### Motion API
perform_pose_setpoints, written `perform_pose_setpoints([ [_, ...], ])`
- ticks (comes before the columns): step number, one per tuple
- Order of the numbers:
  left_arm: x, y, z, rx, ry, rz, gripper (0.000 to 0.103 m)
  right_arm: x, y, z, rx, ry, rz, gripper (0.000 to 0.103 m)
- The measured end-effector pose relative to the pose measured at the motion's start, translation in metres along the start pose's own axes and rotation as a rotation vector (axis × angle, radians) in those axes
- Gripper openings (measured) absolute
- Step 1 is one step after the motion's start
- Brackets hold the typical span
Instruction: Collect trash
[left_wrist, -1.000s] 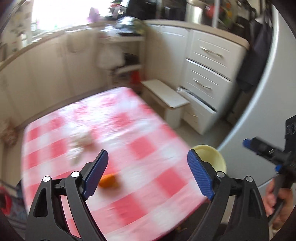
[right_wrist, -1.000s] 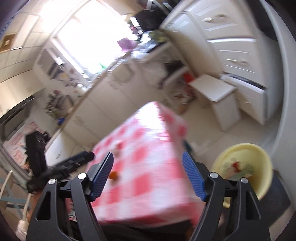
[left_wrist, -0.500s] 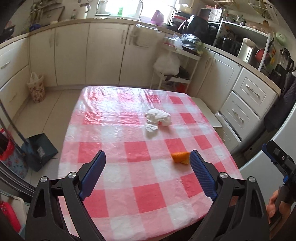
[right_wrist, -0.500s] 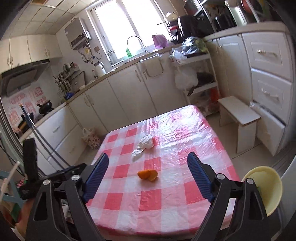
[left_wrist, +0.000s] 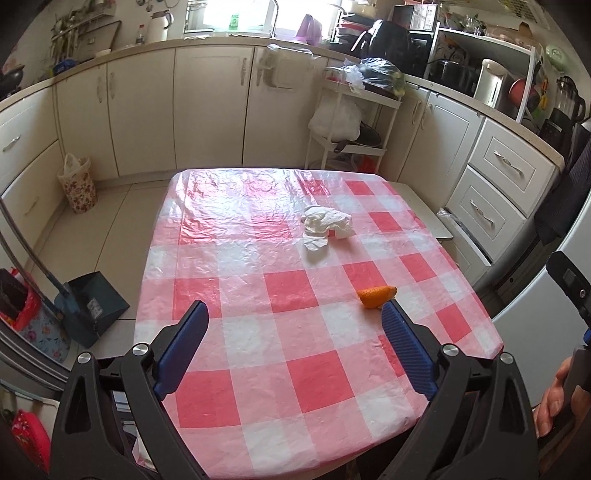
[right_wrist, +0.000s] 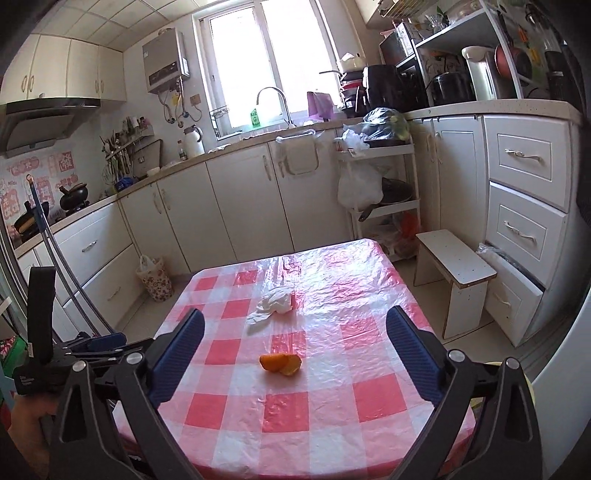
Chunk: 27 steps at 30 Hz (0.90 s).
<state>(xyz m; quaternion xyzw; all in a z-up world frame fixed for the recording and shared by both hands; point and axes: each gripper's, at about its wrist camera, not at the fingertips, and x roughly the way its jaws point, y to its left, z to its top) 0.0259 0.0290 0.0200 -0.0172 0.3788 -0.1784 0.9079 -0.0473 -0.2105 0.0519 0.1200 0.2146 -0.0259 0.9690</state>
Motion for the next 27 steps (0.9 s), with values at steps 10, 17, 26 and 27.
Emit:
perform_pose_setpoints([
  [10,0.005,0.0029,-0.0029,-0.007,0.021,0.012,0.092,-0.0012,-0.0025,0.0007,0.006,-0.005,-0.013,0.096],
  [17,0.0063,0.0032,-0.0033,-0.005,0.026,0.018,0.092,-0.0021,-0.0031,0.0007,0.005,-0.008,-0.015,0.096],
  [26,0.007,0.005,-0.0032,-0.009,0.026,0.019,0.092,-0.0039,-0.0041,0.0019,-0.008,-0.003,-0.023,0.096],
  [27,0.007,0.0051,-0.0033,-0.009,0.026,0.019,0.092,-0.0043,-0.0045,0.0023,-0.009,-0.003,-0.024,0.096],
])
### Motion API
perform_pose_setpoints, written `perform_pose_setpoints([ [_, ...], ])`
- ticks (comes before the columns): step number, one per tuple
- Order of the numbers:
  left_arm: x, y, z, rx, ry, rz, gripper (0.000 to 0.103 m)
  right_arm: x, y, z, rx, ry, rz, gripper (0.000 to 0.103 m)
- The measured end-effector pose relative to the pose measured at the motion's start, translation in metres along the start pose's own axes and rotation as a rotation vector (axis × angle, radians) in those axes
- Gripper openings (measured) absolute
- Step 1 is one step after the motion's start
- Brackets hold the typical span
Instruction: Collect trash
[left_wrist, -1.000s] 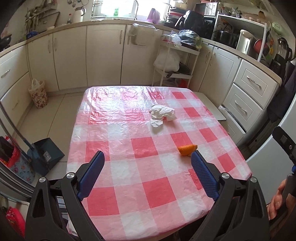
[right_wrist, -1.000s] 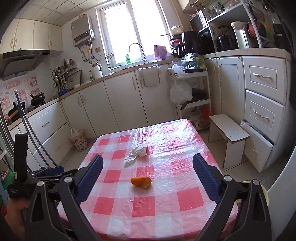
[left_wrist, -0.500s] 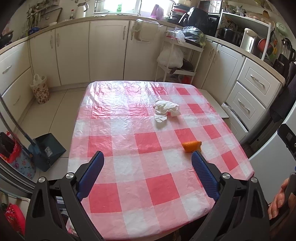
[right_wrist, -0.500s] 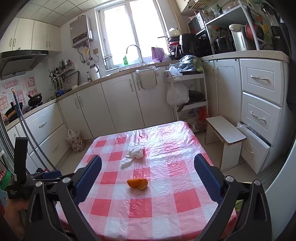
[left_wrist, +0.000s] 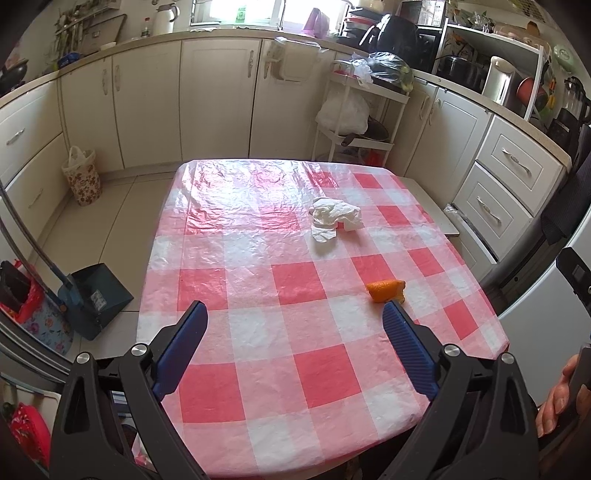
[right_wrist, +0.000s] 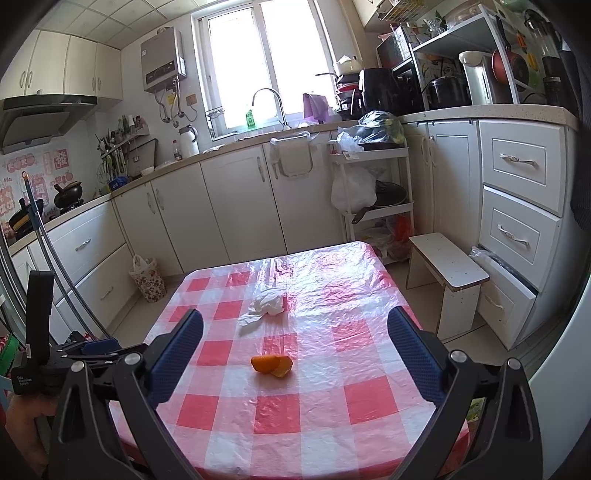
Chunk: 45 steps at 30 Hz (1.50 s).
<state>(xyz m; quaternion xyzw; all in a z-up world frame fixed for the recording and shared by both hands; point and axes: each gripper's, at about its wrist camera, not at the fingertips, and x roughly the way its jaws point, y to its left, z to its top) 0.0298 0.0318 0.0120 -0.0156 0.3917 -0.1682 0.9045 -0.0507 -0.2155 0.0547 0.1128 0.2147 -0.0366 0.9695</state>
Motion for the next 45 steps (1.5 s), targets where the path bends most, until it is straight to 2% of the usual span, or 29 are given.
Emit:
perform_pose_setpoints([
  [45,-0.0004,0.005,-0.0012,-0.007,0.003,0.005,0.092,0.0089,-0.0034,-0.0021,-0.005,0.038,-0.009,0.096],
])
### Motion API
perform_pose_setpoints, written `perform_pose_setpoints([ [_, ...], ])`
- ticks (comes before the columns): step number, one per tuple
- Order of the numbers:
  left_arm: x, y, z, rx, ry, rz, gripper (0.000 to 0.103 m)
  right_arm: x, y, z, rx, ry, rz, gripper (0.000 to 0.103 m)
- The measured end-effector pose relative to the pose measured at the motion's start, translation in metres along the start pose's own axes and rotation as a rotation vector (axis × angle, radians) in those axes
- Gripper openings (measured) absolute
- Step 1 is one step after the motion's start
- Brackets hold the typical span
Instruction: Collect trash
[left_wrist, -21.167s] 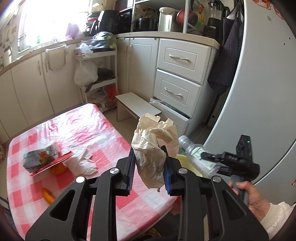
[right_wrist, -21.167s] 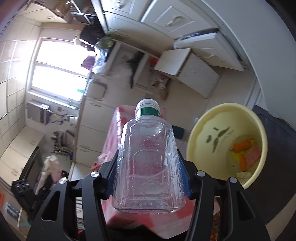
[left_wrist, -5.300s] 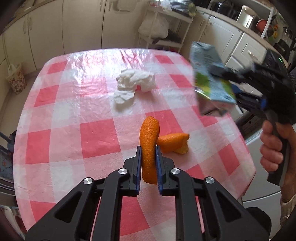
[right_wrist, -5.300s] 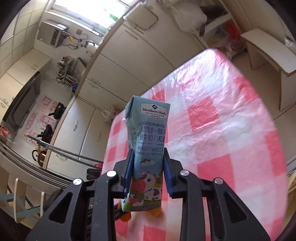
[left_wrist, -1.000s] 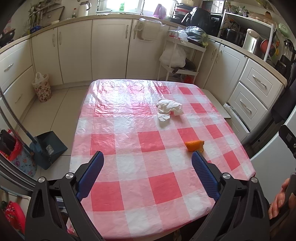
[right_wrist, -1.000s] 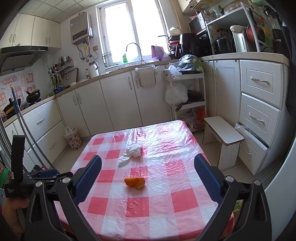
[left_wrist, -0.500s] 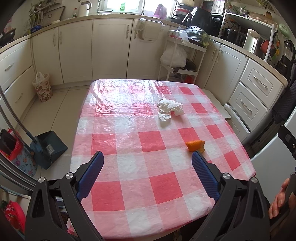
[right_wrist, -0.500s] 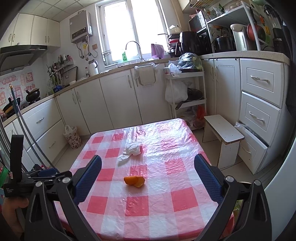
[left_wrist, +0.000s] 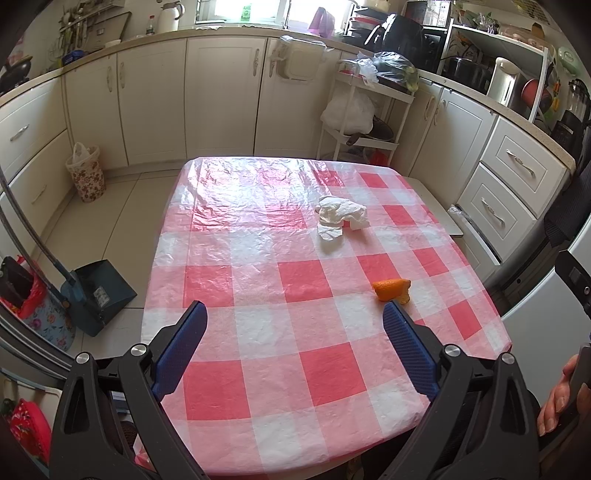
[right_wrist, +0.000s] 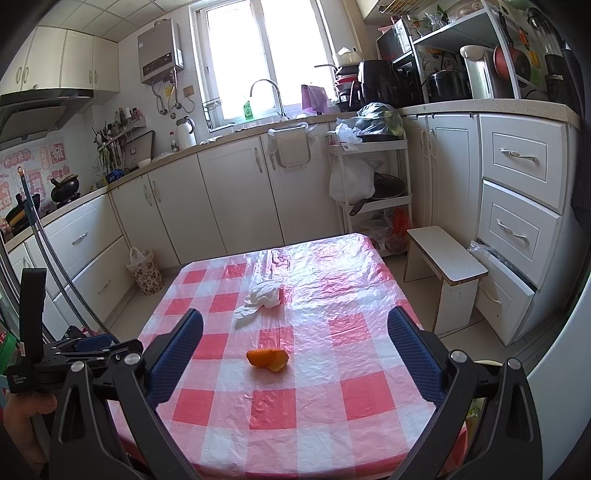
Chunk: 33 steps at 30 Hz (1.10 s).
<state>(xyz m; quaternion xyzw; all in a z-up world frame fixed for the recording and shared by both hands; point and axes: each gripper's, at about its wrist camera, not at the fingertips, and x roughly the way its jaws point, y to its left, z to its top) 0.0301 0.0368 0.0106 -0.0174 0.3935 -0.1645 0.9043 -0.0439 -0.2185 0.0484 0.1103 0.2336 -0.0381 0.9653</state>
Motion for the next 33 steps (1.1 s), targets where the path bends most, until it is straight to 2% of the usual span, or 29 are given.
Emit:
perform_pose_setpoints([
  [33,-0.001,0.0015,-0.0002,0.0,0.001,0.001,0.093,0.0039,-0.0021,-0.0015,-0.005,0.026,-0.001,0.096],
])
